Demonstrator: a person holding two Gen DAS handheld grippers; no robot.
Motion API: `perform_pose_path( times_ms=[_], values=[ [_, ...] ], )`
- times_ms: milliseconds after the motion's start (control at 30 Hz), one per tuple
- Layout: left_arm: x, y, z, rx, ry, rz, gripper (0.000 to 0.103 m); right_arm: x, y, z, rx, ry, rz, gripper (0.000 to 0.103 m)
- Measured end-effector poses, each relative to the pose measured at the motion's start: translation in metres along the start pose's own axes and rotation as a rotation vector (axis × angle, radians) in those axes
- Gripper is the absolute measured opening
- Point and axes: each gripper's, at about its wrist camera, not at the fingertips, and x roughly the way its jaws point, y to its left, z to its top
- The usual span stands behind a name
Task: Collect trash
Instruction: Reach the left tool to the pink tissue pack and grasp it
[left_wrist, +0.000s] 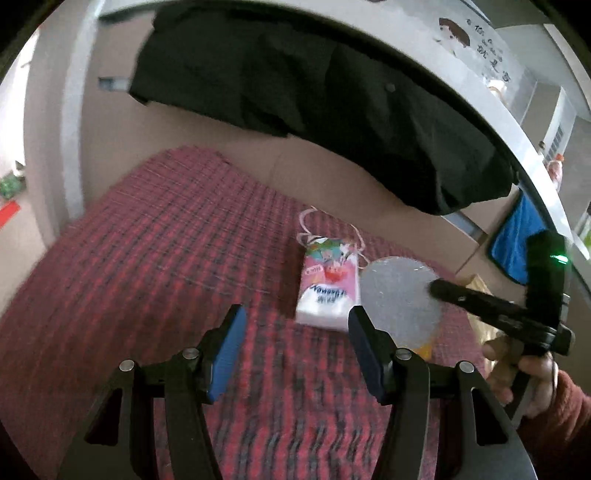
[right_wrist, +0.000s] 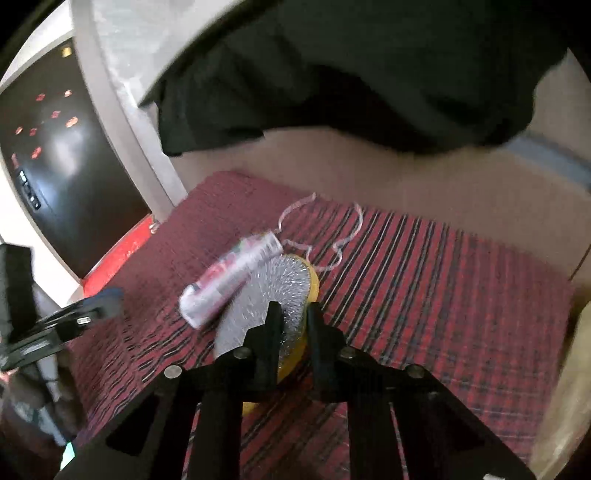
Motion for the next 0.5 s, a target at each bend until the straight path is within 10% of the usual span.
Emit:
perform_pose_path(
  times_ms=[500],
  values=[
    [0.099, -0.024, 0.026, -0.061, 0.096, 0.115, 0.058, -0.093, -0.07, -0.018, -0.03, -0.15, -0.291, 0.012]
  ],
)
